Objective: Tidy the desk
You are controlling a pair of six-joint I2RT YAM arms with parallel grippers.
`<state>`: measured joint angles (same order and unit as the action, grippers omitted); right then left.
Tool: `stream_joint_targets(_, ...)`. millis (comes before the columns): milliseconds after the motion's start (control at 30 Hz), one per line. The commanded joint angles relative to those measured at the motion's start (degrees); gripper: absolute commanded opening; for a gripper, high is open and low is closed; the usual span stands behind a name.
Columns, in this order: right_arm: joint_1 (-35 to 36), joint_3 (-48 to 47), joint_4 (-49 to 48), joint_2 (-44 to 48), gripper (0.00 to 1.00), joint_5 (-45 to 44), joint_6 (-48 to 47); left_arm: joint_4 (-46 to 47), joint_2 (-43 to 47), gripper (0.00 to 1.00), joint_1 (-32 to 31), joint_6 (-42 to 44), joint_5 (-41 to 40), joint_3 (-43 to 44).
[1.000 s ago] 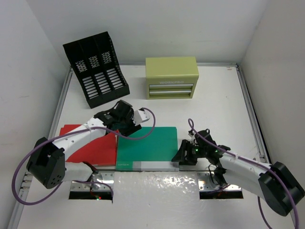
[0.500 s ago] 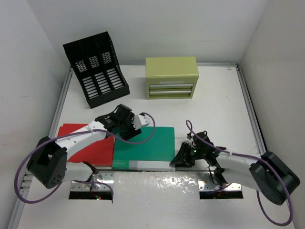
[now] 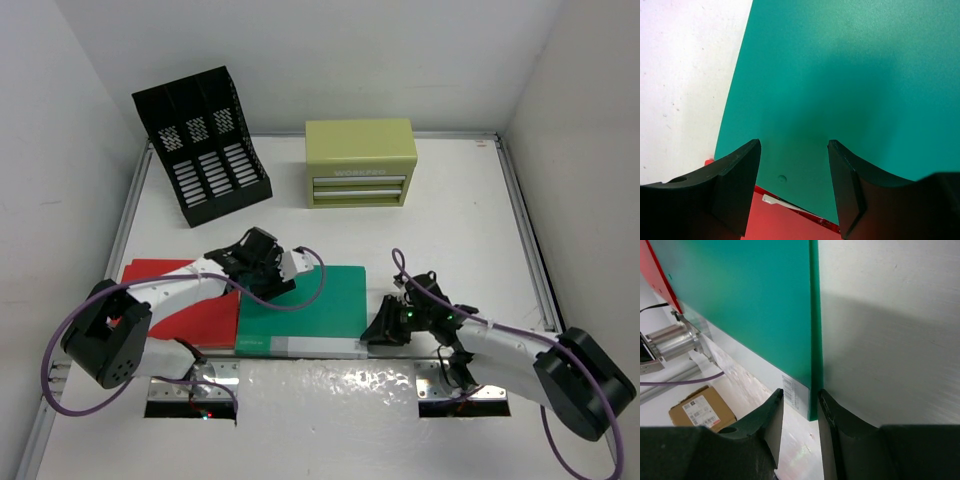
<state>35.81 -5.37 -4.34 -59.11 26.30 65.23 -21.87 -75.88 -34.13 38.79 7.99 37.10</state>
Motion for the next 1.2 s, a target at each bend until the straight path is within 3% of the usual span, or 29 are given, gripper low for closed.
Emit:
stream_joint_targets(0,0.05,1.14,-1.54,1.11,0.32,-0.73,1.91,2.97,0.38,0.54,0.2,0.77,0.62,-0.36)
stream_joint_targets(233,0.84,3.52,-10.33,-2.67,0.31,1.73,5.34,3.41,-0.06,0.54,0.12,0.59,1.15,-0.45)
stream_joint_targets(600,1.1,0.18,-8.4,-2.06,0.24,3.67,3.67,4.9,-1.11,0.54,0.2,0.59,1.06,-1.86)
stream_joint_targets(867,1.01,2.9,-18.76,-8.38,0.23,5.16,5.52,4.82,-1.38,0.54,0.2,0.68,0.97,-1.42)
stream_joint_targets(1167,0.93,2.55,-24.23,-14.45,0.0,5.34,5.34,3.85,-0.33,0.54,0.2,0.24,2.2,-0.81)
